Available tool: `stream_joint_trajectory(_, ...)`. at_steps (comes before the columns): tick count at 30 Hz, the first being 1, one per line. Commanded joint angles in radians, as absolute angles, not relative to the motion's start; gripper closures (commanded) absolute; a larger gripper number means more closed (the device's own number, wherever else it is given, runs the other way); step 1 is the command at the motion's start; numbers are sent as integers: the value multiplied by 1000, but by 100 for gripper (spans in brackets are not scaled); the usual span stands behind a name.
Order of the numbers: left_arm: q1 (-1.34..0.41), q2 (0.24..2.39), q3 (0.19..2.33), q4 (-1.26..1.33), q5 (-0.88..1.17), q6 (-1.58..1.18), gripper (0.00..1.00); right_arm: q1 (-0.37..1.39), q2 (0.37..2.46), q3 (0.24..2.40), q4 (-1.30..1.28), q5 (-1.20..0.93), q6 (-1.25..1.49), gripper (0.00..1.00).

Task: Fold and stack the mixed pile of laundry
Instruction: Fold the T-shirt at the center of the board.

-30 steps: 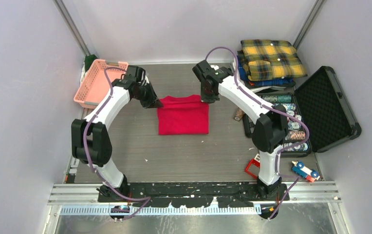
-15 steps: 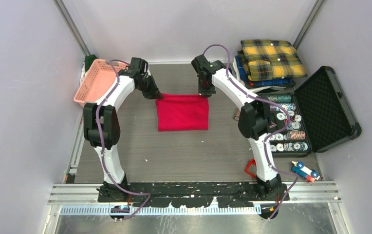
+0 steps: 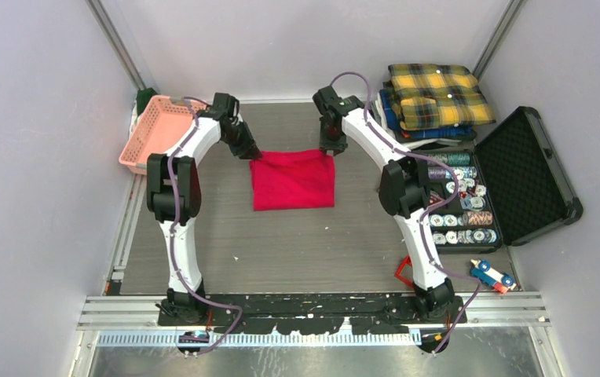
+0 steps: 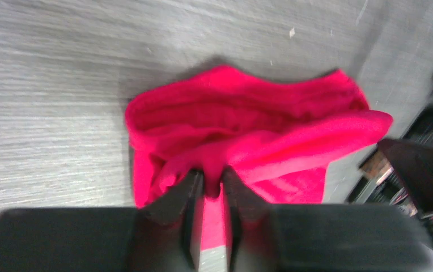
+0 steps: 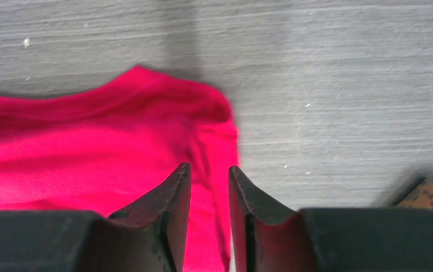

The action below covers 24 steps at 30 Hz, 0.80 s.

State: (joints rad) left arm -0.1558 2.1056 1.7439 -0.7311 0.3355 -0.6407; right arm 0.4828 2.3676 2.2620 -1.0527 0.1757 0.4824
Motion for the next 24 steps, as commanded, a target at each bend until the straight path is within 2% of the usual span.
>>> stream_joint_trajectory(1,-96,2148,1857,-734,294,-598,59,409,2358,2325,-1044,190,455,54)
stream_joint_trajectory(2,-93,2156,1879,-748,292,-589,43,398,2333,2307,-1035,179,460,48)
stream_joint_trajectory(4,-91,2155,1907,-785,277,-569,24,383,2252,2209,-963,154,463,35)
stream_joint_trajectory(5,-91,2141,1900,-787,259,-559,17,378,2202,2136,-915,139,460,32)
stream_joint_trajectory(7,-90,2086,1840,-760,230,-543,11,372,2113,1994,-816,88,456,27)
stream_joint_trajectory(10,-89,2011,1700,-638,261,-516,9,371,2030,1811,-676,-40,455,26)
stream_joint_trajectory(13,-90,1957,1552,-513,359,-503,9,370,2021,1730,-608,-122,458,25)
stream_joint_trajectory(18,-91,1919,1399,-394,435,-486,9,368,2046,1672,-520,-210,473,24)
stream_joint_trajectory(24,-91,1913,1349,-340,459,-466,9,368,2109,1674,-468,-248,476,23)
